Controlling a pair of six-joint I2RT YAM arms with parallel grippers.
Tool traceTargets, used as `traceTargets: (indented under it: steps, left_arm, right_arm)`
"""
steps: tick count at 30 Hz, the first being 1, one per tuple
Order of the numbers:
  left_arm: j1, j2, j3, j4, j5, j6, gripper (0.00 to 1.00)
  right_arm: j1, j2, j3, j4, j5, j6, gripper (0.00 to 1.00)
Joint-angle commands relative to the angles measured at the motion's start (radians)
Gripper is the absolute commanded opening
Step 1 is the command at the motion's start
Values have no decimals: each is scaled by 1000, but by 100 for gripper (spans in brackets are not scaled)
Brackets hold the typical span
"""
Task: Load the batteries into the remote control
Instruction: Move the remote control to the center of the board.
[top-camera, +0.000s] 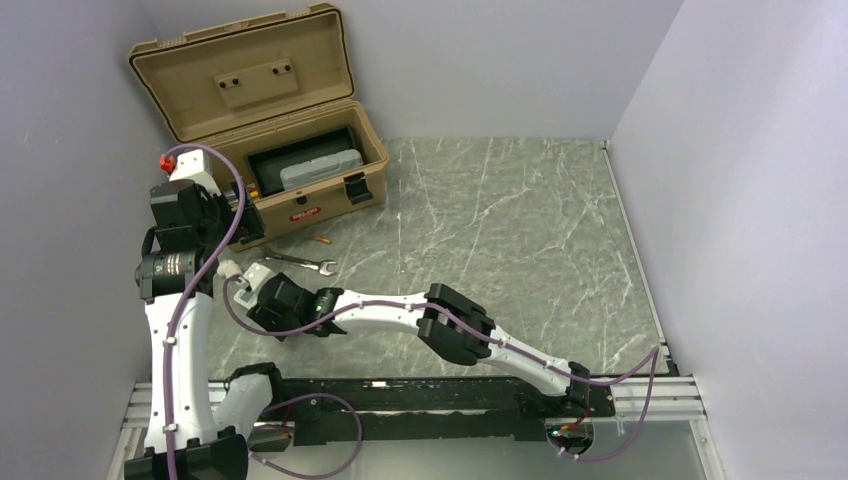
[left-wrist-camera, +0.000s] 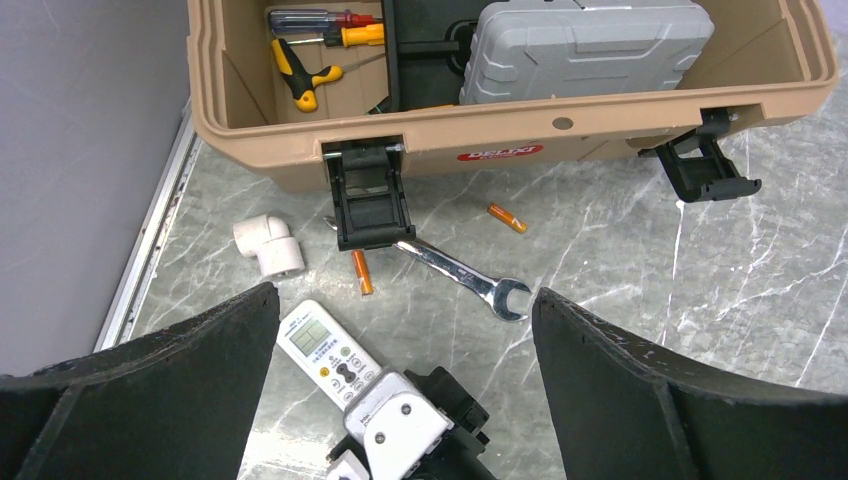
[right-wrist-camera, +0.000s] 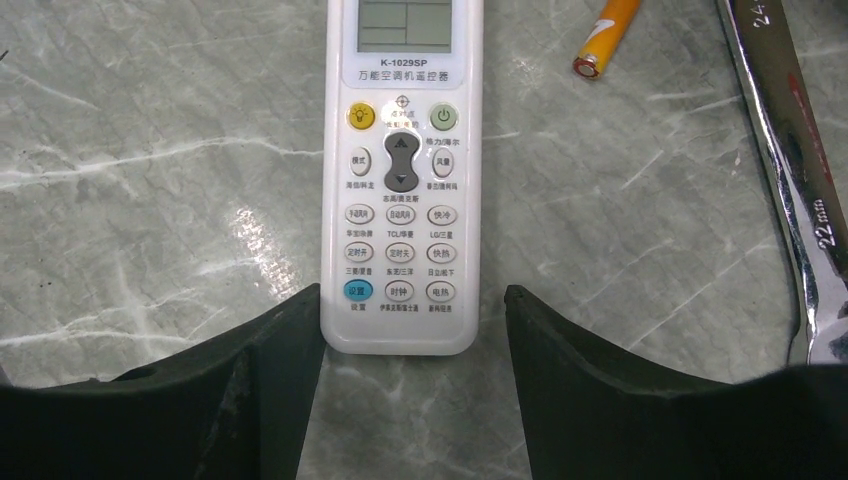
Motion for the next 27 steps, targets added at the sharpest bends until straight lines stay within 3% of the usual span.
traceTargets:
  steps: [1, 13, 21, 27]
  left_arm:
    - [5, -18, 8, 16, 18, 18, 99]
    - [5, -18, 14, 6, 20, 17, 99]
    - [5, -21, 12, 6, 27, 17, 99]
    - [5, -23, 12, 8, 30, 16, 99]
  right_arm:
    - [-9, -4, -47, -45, -1, -76, 66]
    - [-8, 30, -65, 22, -15, -155, 62]
    - [-9, 30, -89, 3, 1, -206, 36]
    - [-9, -94, -297, 42, 36, -196, 23]
